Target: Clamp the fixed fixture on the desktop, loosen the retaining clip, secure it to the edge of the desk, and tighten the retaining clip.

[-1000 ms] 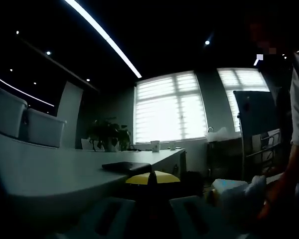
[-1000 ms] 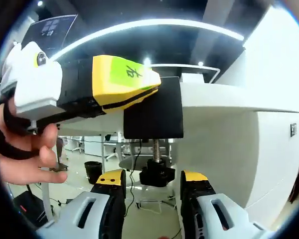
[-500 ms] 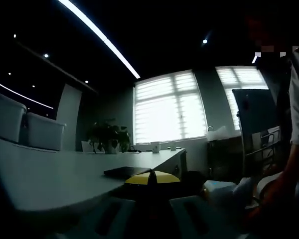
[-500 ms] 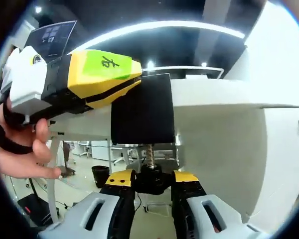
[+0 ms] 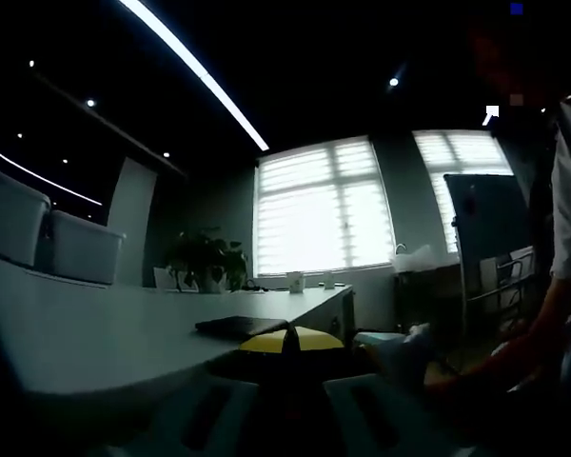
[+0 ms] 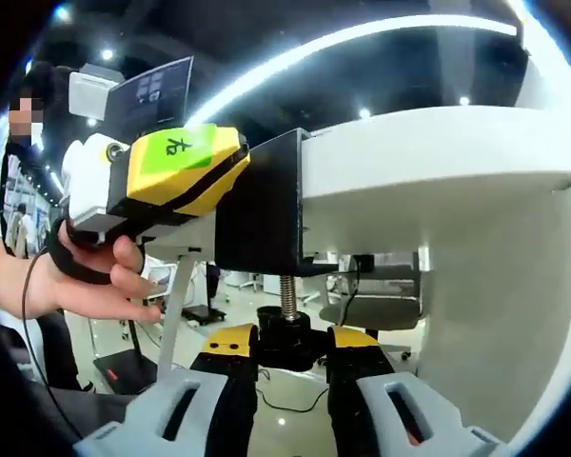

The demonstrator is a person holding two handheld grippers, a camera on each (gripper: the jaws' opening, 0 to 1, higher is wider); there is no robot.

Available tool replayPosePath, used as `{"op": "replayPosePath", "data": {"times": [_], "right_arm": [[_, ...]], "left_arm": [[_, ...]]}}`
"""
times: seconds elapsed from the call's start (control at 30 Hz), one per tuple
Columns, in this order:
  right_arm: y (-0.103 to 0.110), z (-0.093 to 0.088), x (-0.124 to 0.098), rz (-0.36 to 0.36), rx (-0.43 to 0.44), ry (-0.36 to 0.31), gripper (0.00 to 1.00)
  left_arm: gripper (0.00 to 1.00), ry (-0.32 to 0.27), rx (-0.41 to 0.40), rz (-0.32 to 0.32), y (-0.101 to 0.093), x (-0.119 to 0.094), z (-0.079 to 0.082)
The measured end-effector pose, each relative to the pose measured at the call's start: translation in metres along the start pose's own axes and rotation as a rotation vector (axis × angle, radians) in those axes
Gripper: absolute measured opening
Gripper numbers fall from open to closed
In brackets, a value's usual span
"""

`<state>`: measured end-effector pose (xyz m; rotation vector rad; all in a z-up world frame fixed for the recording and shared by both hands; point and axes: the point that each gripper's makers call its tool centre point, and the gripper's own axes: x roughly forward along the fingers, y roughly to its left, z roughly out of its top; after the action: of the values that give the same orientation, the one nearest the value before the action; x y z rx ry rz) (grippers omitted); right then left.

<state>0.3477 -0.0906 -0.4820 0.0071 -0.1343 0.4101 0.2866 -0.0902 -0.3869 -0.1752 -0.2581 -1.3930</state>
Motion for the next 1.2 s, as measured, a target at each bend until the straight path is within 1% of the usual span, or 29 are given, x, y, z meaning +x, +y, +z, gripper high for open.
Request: {"op": "replayPosePath", "data": {"times": [0.03,0.07,0.1,0.13,0.17,0.2,0.23,0.27,0.3,0.33,0.37,0.4,0.43,0.47,0.5,0.6,0.63,0.67,0.7,0.73,0.83,0.97,1.0,1.03,1.07,1.1,1.13,1.2], "right_arm": [[0.000,0.000,0.000,-0.003,0.004,0.000,0.27],[-0.001,-0.001,-0.002,-0.020,0.027,0.003,0.27],[-0.003,-0.003,-0.005,-0.055,0.055,0.013,0.27],[-0.007,-0.003,-0.008,-0.104,0.086,-0.001,0.31],[-0.007,-0.005,-0.010,-0.122,0.094,-0.007,0.33],[-0.005,-0.007,-0.014,-0.138,0.120,-0.011,0.35],[-0.005,-0.009,-0.018,-0.172,0.142,-0.025,0.37],[-0.004,-0.012,-0.023,-0.207,0.141,-0.032,0.37],[-0.002,-0.016,-0.027,-0.239,0.142,-0.026,0.37],[-0.001,-0.020,-0.032,-0.276,0.120,-0.019,0.37],[-0.001,-0.019,-0.039,-0.336,0.081,-0.030,0.37],[-0.005,-0.018,-0.046,-0.407,0.068,-0.043,0.37],[-0.007,-0.016,-0.050,-0.446,0.060,-0.051,0.36],[-0.006,-0.013,-0.052,-0.464,0.059,-0.065,0.35],[0.001,-0.001,-0.054,-0.466,0.052,-0.074,0.35],[0.004,0.008,-0.052,-0.483,-0.027,-0.065,0.38],[-0.001,0.011,-0.047,-0.515,-0.071,-0.072,0.39],[-0.002,0.011,-0.047,-0.525,-0.072,-0.073,0.40],[-0.002,0.010,-0.039,-0.524,-0.048,-0.070,0.40],[-0.004,0.008,-0.036,-0.539,-0.006,-0.063,0.40],[-0.009,0.009,-0.023,-0.553,-0.008,-0.051,0.40],[-0.018,0.008,-0.015,-0.573,-0.003,-0.034,0.38],[-0.019,0.007,-0.013,-0.572,-0.008,-0.023,0.36],[-0.016,0.003,-0.009,-0.538,-0.001,-0.003,0.34],[-0.017,-0.002,-0.007,-0.535,0.013,0.021,0.33],[-0.019,-0.002,-0.007,-0.536,0.016,0.018,0.30],[-0.015,-0.003,-0.004,-0.511,0.020,0.013,0.28],[-0.015,-0.003,-0.006,-0.510,-0.010,0.012,0.28]], "left_arm": [[0.01,0.000,-0.001,0.000,0.000,0.000,0.000],[0.01,0.000,-0.001,0.000,0.000,0.000,0.000],[0.01,0.000,-0.001,0.000,0.000,0.000,0.000],[0.01,-0.001,0.000,-0.002,-0.001,0.000,0.000],[0.01,-0.002,-0.001,-0.002,-0.001,0.000,0.000],[0.01,-0.002,-0.002,-0.001,-0.001,0.000,0.000],[0.01,-0.003,-0.001,-0.002,-0.001,0.000,0.000],[0.01,-0.003,0.000,-0.002,-0.001,0.000,0.000],[0.01,-0.003,-0.001,-0.003,-0.001,0.000,0.000],[0.01,-0.003,-0.002,-0.003,-0.001,-0.001,0.000],[0.01,-0.003,-0.001,-0.004,-0.001,-0.001,0.001],[0.01,-0.003,0.000,-0.004,-0.001,-0.001,0.001],[0.01,-0.003,0.001,-0.003,-0.001,-0.001,0.001],[0.01,-0.002,0.001,-0.002,-0.001,-0.001,0.001],[0.01,-0.001,0.002,-0.002,-0.001,-0.001,0.000],[0.01,-0.001,0.003,0.000,-0.001,-0.001,0.001],[0.01,-0.001,0.001,-0.002,-0.001,-0.001,0.001],[0.01,-0.001,0.001,-0.002,-0.001,-0.001,0.001],[0.01,-0.001,0.002,-0.002,-0.001,0.000,0.001],[0.01,-0.001,0.002,-0.001,-0.001,0.000,0.000],[0.01,-0.001,0.003,0.002,-0.002,0.000,-0.001],[0.01,0.000,0.000,0.001,-0.002,0.000,-0.001],[0.01,0.000,0.000,0.000,-0.002,0.000,-0.001],[0.01,-0.002,-0.001,0.000,-0.002,0.000,-0.001],[0.01,-0.003,-0.003,0.002,-0.002,0.000,-0.001],[0.01,-0.004,-0.002,0.002,-0.002,0.000,-0.001],[0.01,-0.003,-0.001,0.001,-0.002,-0.001,-0.001],[0.01,-0.003,-0.002,0.000,-0.002,-0.001,-0.001]]}}
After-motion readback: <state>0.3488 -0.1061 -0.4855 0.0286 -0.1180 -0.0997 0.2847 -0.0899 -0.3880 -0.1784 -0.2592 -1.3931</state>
